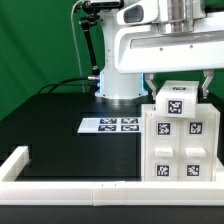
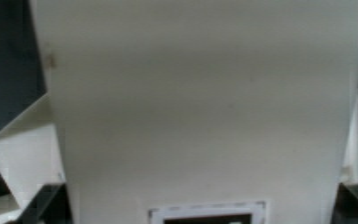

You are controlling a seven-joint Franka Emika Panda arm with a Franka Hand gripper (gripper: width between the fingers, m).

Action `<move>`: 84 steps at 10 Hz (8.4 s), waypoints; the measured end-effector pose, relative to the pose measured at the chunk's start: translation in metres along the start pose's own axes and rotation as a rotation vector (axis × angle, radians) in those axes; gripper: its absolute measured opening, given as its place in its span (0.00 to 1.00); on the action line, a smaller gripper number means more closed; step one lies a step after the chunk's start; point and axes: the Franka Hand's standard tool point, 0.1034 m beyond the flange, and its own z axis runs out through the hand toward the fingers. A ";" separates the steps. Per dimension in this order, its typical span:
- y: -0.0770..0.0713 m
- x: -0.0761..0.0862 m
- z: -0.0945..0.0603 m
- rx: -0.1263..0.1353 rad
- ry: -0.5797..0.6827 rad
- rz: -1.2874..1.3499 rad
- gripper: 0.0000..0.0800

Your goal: Assemble cabinet

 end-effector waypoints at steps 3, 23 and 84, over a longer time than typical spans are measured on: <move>-0.001 -0.005 0.000 0.034 0.043 0.373 0.70; -0.003 -0.007 0.001 0.208 -0.087 1.797 0.70; 0.010 0.004 -0.003 0.090 0.136 0.263 0.70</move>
Offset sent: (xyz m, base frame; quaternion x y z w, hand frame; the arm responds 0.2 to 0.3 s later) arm -0.0147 0.0038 -0.0016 0.0012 0.0147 0.2383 0.9711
